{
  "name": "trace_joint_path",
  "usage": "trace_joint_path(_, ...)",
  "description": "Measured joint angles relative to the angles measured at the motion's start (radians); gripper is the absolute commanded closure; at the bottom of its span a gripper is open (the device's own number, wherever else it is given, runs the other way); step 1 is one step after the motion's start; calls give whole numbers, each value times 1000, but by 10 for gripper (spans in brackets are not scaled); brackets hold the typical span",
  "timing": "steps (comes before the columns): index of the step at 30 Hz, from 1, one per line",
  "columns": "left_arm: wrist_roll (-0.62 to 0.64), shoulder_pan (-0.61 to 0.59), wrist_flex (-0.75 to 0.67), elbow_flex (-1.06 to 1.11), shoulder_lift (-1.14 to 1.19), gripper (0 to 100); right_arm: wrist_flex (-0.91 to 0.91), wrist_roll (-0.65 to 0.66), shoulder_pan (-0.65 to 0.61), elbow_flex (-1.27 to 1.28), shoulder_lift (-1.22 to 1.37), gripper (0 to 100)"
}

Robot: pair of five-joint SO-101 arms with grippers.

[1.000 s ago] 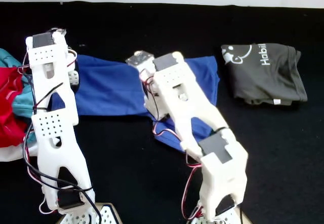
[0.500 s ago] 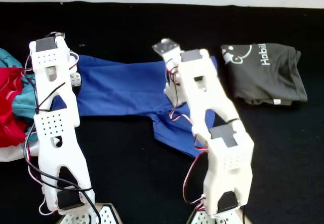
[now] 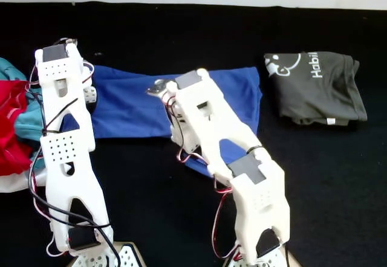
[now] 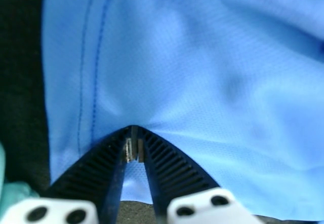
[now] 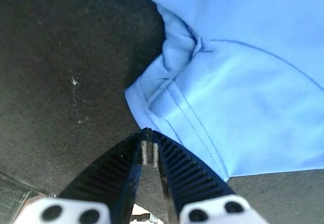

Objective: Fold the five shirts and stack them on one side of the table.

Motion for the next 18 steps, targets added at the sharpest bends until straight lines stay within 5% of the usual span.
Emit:
trace_joint_path(10,0,0,0,0,0,992,-66,0,135,0,-6,990)
trace_joint_path(18,0,0,0,0,0,992,-114,0,66,2,133,991)
